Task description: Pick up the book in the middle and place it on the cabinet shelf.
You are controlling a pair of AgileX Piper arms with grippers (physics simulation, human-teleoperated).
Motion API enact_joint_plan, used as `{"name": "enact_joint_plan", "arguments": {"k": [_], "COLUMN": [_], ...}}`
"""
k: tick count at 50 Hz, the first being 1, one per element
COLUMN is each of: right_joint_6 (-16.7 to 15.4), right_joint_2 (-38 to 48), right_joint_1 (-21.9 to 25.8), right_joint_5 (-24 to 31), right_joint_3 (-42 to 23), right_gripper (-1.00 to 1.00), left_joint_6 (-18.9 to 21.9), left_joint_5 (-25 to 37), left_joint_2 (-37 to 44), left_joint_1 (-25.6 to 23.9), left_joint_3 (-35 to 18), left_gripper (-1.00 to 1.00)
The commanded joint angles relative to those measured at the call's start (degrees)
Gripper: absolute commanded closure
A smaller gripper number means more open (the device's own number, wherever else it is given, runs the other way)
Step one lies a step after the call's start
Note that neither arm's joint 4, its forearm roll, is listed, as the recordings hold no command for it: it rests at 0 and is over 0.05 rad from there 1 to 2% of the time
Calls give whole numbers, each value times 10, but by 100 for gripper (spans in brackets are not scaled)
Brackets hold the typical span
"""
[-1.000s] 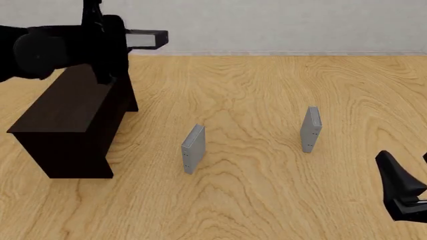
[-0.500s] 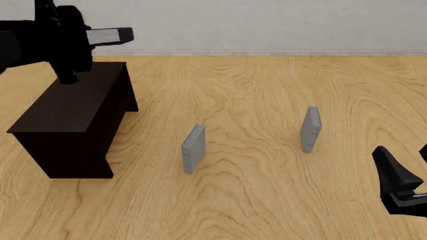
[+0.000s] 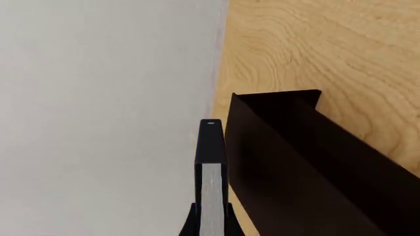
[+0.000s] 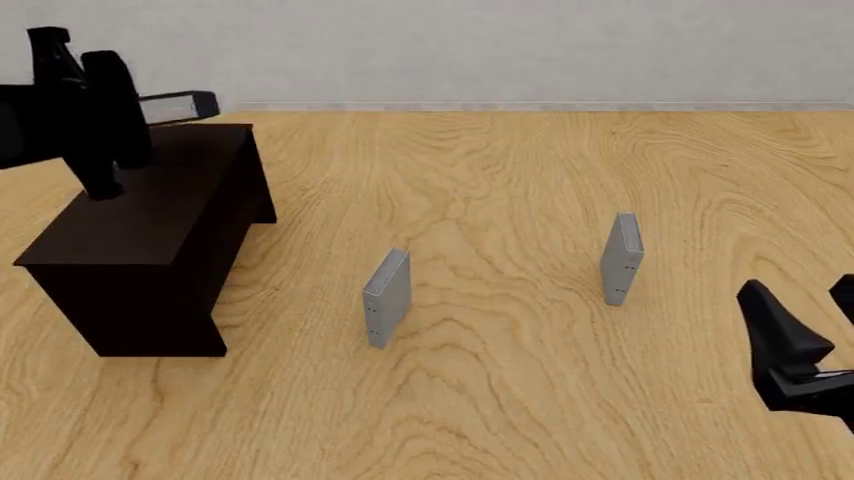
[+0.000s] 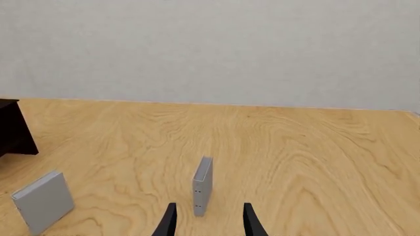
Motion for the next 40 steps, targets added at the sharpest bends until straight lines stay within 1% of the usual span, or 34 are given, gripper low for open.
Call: {"name": "enact_joint_plan", "arguments": {"k": [1,5,9,15,20,23,26,28,29,31,34,35,37,38,40], "right_joint_6": [0,-1,-1,-1,-1,-1,-1,-1,-1,0,0,-1,0,0,2], "right_joint_2": [-84,-66,-73,-125,-127,-151,-157,-163,-168,-172,-162,-158,-153,-150,-150], "right_joint_1": [-1,-1,0,-1,-2,-2,-1,-2,-2,-2,-3,-3,-3,-2,-3], "right_joint_5": [83,65,72,124,127,152,158,164,169,173,164,159,155,151,151], "right_joint_3": [0,0,0,0,0,0,0,0,0,0,0,0,0,0,0], "right_gripper": [-100,-100,-100,-100,-100,-100,-100,-100,-100,-100,-100,-100,-100,-100,-100], "left_joint_6": [4,4,2,-1,-4,-5,-3,-26,-30,-19,-23,-9,-4,-15,-19], "left_joint_5": [-32,-42,-52,-73,-81,-81,-79,-62,-63,-72,-67,-66,-64,-50,-49], "left_joint_2": [11,14,18,29,35,35,31,29,31,36,38,41,43,47,43], "left_joint_1": [13,12,11,6,1,-3,-6,-19,-20,-19,-18,-12,-10,-7,-17], "left_joint_3": [25,41,52,79,88,90,94,83,80,90,86,96,104,100,105], "left_gripper": [100,100,100,100,100,100,100,100,100,100,100,100,100,-100,-100]}}
